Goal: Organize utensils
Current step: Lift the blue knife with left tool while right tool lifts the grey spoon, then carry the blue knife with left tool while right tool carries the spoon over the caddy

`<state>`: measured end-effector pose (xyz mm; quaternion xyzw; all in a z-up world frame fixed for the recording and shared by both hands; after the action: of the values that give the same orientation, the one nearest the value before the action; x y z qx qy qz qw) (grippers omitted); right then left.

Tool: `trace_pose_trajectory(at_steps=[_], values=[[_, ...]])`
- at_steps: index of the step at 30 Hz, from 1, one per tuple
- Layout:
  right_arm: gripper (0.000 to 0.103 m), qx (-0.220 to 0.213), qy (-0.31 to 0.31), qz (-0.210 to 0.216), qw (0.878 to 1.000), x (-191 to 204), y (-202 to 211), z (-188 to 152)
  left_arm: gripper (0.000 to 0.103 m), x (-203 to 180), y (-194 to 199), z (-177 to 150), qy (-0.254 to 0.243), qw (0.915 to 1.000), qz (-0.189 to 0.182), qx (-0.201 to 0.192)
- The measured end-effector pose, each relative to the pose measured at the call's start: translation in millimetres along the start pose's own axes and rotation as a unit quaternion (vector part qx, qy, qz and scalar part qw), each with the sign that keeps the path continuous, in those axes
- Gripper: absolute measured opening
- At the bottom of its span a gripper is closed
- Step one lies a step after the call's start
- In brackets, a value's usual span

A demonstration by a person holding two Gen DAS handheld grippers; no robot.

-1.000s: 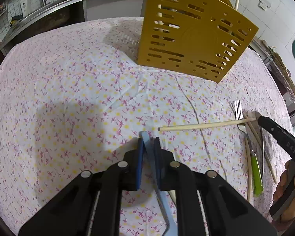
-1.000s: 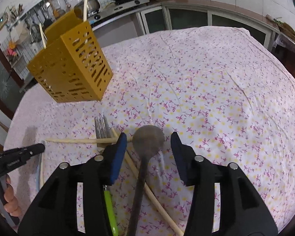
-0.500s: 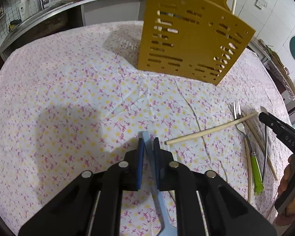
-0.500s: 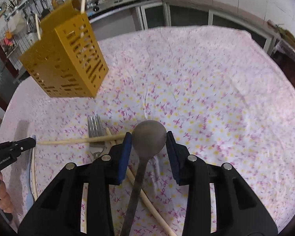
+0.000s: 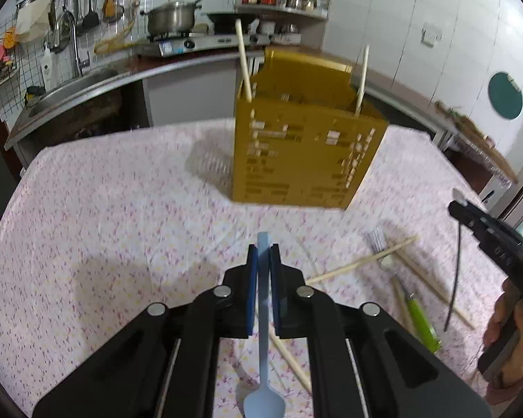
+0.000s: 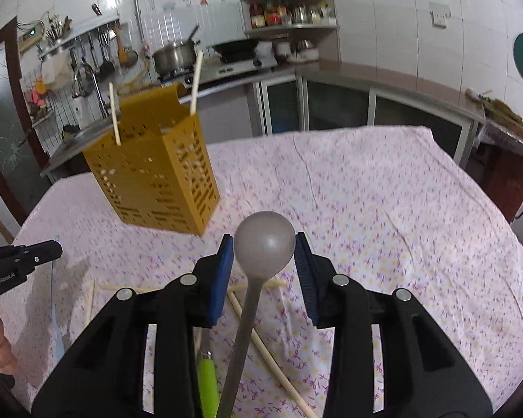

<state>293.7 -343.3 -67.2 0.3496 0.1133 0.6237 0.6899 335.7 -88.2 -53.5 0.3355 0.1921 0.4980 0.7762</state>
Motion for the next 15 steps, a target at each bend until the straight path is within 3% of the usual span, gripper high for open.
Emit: trace_pose_trajectory(at_steps=[8, 15], values=[[0.036, -0.058, 0.014, 0.008, 0.998, 12.8, 12.6, 7.6, 0.008, 3.5, 29.1, 12.9, -0.001, 0.9973, -0.002, -0.073], [0.036, -0.081, 0.028, 0.011, 0.996, 23.4, 15.3, 8.9, 0.008, 4.7, 41.3, 19.1, -0.001, 0.9952, -0.008, -0.097]])
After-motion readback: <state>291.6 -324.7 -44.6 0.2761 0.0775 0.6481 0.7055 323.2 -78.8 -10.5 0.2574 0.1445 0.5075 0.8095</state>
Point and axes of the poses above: each gripper's, at about its wrist camera, not at the fingertips, and y roughly against the way its jaws point, x to its left, z to its top, the point moved 4 cm from there along -y, roughly the way its jaws point, and after that the axes turned 12 degrees about -y, right-handed, at the moved point
